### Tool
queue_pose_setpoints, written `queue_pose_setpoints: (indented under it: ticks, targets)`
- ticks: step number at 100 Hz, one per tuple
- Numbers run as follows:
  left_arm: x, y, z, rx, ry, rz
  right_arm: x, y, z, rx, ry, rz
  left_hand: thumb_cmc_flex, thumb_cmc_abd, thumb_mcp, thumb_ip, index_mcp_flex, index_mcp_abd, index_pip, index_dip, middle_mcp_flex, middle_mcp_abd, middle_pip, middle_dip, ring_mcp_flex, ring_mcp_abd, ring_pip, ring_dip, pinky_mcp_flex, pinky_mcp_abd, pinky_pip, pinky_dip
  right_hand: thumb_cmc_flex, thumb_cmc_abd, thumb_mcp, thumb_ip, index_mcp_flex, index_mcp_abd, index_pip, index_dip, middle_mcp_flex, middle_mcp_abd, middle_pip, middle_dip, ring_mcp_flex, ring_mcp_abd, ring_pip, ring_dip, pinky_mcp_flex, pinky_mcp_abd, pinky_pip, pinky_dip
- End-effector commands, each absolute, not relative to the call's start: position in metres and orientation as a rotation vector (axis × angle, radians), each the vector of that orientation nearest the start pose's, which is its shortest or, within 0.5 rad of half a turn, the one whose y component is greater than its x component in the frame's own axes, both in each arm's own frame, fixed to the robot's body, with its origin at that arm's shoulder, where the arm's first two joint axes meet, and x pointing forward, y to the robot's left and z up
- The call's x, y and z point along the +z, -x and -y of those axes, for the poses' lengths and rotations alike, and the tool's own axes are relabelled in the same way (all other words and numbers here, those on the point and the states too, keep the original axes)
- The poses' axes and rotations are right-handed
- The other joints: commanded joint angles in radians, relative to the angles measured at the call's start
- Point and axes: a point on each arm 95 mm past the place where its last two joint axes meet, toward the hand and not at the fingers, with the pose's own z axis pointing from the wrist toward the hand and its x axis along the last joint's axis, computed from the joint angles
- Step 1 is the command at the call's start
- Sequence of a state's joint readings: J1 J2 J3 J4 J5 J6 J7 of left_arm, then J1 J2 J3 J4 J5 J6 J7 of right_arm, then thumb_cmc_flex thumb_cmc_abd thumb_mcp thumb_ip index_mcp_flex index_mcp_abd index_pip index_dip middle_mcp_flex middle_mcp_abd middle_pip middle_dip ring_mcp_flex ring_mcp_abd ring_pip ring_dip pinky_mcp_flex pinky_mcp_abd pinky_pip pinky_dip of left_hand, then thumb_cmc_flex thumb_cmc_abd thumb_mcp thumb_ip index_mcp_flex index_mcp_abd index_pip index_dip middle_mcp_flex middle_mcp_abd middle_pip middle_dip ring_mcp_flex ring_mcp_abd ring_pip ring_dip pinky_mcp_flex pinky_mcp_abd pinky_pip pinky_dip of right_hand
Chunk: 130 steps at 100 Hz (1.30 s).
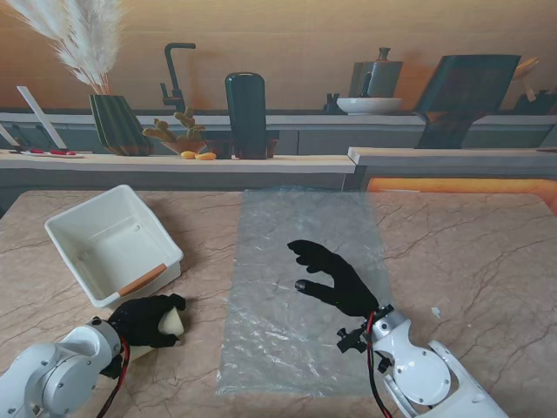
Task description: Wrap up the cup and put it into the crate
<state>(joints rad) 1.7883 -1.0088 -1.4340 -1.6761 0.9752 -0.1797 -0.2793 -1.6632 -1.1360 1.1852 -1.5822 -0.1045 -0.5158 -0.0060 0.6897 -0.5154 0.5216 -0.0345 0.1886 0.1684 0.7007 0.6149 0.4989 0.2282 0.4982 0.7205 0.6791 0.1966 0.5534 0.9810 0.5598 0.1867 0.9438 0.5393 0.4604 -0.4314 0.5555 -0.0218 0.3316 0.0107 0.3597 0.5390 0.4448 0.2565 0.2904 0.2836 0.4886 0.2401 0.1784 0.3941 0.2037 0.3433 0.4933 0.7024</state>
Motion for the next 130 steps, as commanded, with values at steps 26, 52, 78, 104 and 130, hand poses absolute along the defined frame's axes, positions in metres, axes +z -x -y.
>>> queue_pose_setpoints:
  ticks: [26,52,78,104,130]
  targets:
    - [-0.412,-0.321,-0.093,-1.12,1.538,-1.864,-0.332,-0.351,-0.041,-2.385,1.637,0.937,0.442,0.037,0.223,-0.006,0.106,-0.122,0.273,0.239,0.111,-0.083,0.0,0.201,0.164,0.0,0.033,-0.057,0.271,-0.178,0.214,-0.069,-0.029,0.059,-0.031,0.016,0.031,-0.042,-0.016,0.007,0.003,-0.005,-0.024,-0.006,-0.031,-0.02,-0.02,0.004,-0.017,-0.032,-0.028,0.018]
    - [-0.397,-0.318,-0.093,-1.229,1.475,-1.804,-0.331,-0.351,-0.04,-2.39,1.639,0.93,0.477,0.056,0.226,-0.018,0.243,-0.133,0.361,0.306,0.133,-0.083,-0.013,0.262,0.128,0.025,0.058,0.008,0.251,-0.171,0.252,0.006,-0.026,0.066,-0.039,0.017,0.041,-0.044,-0.014,0.006,0.01,-0.004,-0.025,-0.005,-0.03,-0.02,-0.021,0.004,-0.019,-0.036,-0.029,0.02]
    - [-0.364,-0.322,-0.079,-1.317,1.292,-1.816,-0.331,-0.349,-0.037,-2.403,1.639,0.926,0.489,0.057,0.225,-0.017,0.256,-0.146,0.363,0.31,0.136,-0.089,-0.029,0.282,0.118,0.025,0.052,0.044,0.233,-0.168,0.248,0.077,-0.026,0.071,-0.043,0.018,0.065,-0.047,-0.007,0.006,0.021,-0.003,-0.026,-0.005,-0.03,-0.018,-0.022,0.004,-0.023,-0.036,-0.031,0.022]
    - [-0.333,-0.325,-0.063,-1.363,1.125,-1.83,-0.33,-0.346,-0.034,-2.421,1.637,0.91,0.495,0.061,0.221,-0.02,0.251,-0.143,0.357,0.31,0.122,-0.089,-0.028,0.28,0.106,0.02,0.047,0.065,0.212,-0.173,0.247,0.101,-0.025,0.073,-0.045,0.018,0.085,-0.049,-0.004,0.005,0.03,-0.001,-0.03,-0.005,-0.03,-0.018,-0.024,0.005,-0.028,-0.039,-0.034,0.023]
    - [-0.312,-0.337,-0.039,-1.519,0.987,-1.743,-0.327,-0.341,-0.033,-2.46,1.614,0.927,0.494,0.056,0.218,-0.022,0.237,-0.136,0.337,0.295,0.112,-0.086,-0.026,0.276,0.104,0.012,0.03,0.067,0.193,-0.167,0.233,0.115,-0.024,0.079,-0.047,0.018,0.087,-0.047,-0.007,0.003,0.034,0.001,-0.033,-0.004,-0.031,-0.016,-0.025,0.005,-0.03,-0.039,-0.035,0.025]
